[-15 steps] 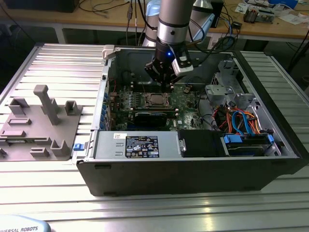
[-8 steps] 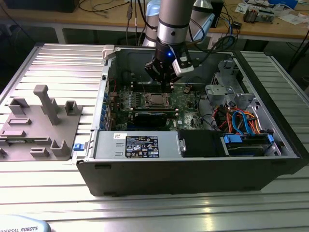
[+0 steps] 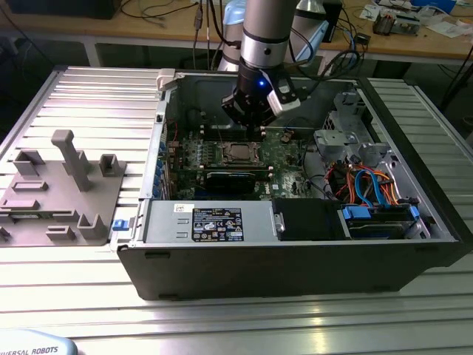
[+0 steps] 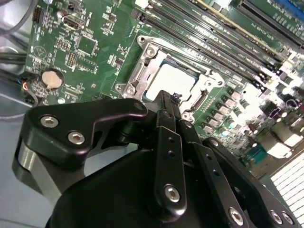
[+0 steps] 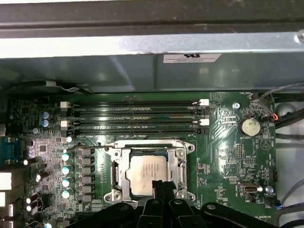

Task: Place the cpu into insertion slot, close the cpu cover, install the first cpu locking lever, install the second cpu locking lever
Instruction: 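Install the first cpu locking lever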

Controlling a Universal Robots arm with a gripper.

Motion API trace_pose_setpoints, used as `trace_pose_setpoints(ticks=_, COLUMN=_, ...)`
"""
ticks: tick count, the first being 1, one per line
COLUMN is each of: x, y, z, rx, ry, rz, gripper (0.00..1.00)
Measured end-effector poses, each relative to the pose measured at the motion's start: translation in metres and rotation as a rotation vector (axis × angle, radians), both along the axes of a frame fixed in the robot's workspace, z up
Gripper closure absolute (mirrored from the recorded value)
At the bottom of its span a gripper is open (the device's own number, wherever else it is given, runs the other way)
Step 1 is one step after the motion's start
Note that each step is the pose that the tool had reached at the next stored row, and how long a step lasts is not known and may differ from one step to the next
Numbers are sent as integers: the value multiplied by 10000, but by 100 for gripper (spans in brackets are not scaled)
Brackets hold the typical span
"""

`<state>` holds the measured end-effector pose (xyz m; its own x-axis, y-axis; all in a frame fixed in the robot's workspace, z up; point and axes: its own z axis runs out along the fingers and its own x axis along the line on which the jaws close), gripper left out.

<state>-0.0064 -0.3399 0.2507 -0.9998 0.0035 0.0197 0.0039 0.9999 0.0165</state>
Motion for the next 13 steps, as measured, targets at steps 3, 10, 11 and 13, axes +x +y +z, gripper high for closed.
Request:
trace_pose_setpoints(ticks=3, x=0, y=0, z=0, rx=-4, ry=0, rz=307, gripper=89)
trace_pose_setpoints(ticks=10, x=-72, y=0, z=0, rx=-4, ry=-4, rz=310, gripper=89)
trace_pose_setpoints(ticks=11, x=-91, y=0, z=0, rx=-4, ry=-5, rz=309, gripper=89)
trace_pose_setpoints(ticks=13, x=-121, y=0, z=0, rx=-4, ry=-6, rz=308, gripper=89)
